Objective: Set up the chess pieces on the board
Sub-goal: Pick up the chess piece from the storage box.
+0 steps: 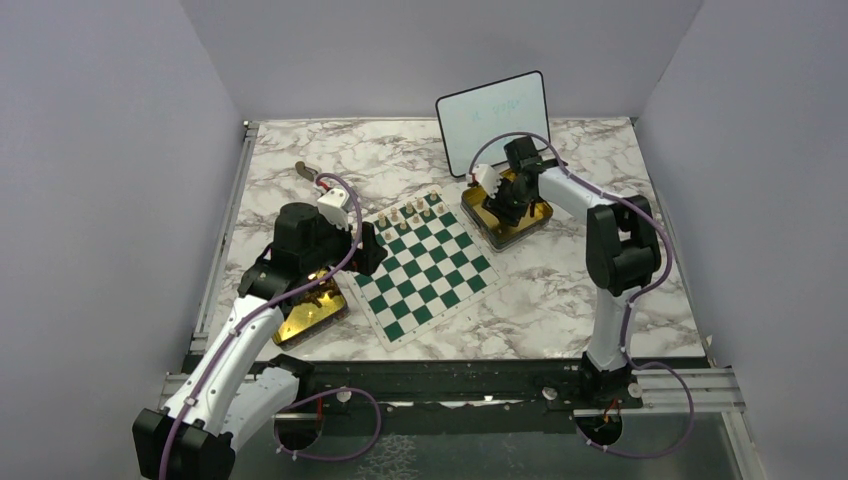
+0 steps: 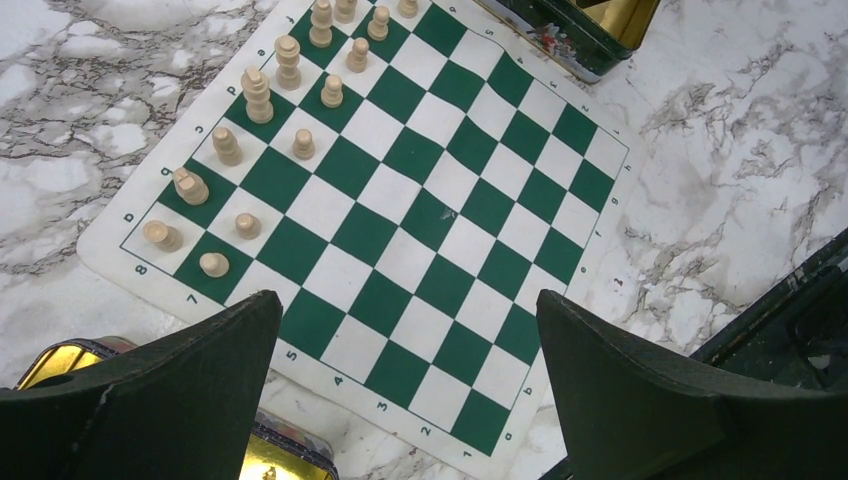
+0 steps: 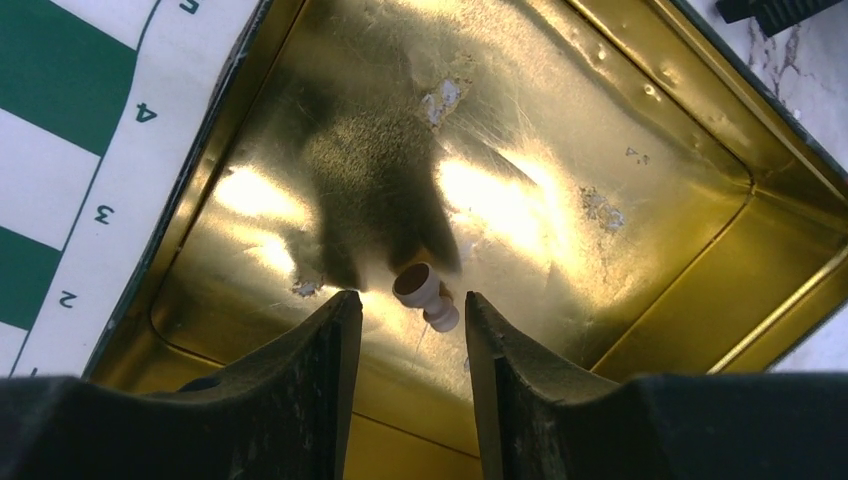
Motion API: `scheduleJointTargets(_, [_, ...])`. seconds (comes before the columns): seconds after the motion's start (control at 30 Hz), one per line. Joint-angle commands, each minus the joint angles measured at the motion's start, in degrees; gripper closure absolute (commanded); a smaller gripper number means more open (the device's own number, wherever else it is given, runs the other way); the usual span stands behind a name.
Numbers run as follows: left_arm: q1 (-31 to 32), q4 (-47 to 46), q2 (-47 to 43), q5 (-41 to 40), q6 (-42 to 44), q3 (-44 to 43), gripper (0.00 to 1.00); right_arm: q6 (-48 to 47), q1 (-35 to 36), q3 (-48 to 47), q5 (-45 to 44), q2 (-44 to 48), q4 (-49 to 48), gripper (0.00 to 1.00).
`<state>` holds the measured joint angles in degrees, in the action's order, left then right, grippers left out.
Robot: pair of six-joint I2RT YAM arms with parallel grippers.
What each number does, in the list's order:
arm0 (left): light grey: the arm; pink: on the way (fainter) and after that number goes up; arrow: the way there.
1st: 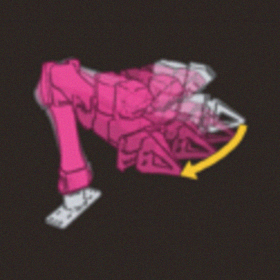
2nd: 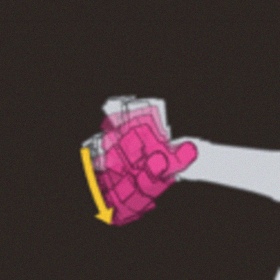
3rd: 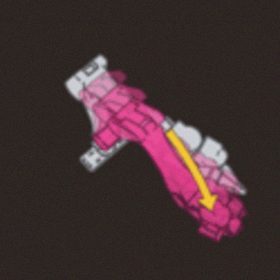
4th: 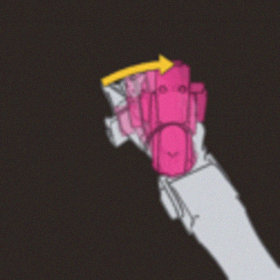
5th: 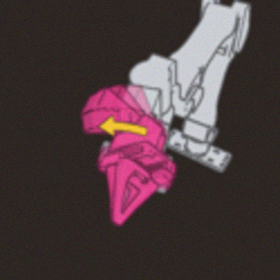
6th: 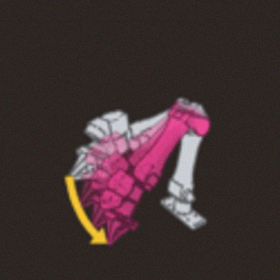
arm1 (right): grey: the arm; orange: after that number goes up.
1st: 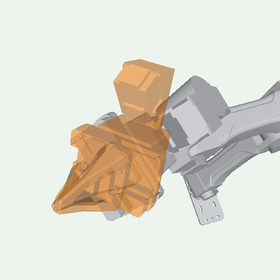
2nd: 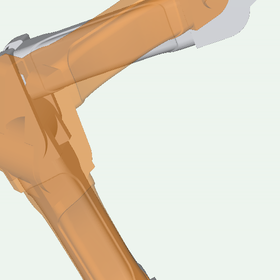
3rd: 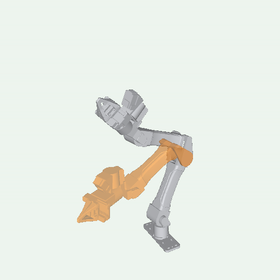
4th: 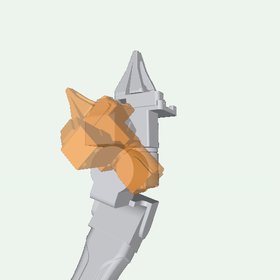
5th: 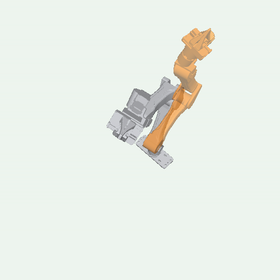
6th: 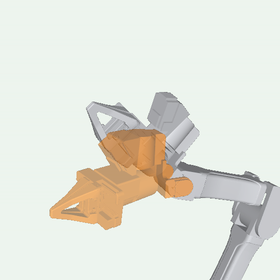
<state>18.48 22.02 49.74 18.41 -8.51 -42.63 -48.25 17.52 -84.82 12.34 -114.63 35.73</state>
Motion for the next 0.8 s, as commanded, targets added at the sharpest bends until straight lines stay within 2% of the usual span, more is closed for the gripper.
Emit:
scheduleJointTargets(0.0, [-0.02,-1.02,0.17,-0.07,0.52,-0.05,0.01,-2.54,-0.36,-2.14,1.37,-3.23,1.87,0.54])
scheduleJointTargets(0.13, [-0.02,-0.32,0.43,-2.30,0.07,-0.16,0.01,-2.43,-0.78,-3.02,2.42,-4.43,2.44,0.58])
scheduleJointTargets(0.47, [-0.06,0.92,0.60,-6.24,-0.10,-0.35,0.01,-1.20,-1.29,-3.99,5.02,-5.40,2.06,0.82])
scheduleJointTargets(0.6, [-0.11,0.80,0.41,-5.85,0.14,-0.43,0.01,3.87,-1.50,-5.04,5.58,-4.58,0.31,0.87])
scheduleJointTargets(0.77, [-0.07,-0.32,0.11,-5.03,0.13,-0.11,0.02,13.04,-1.65,-0.30,7.14,2.23,-6.16,0.88])
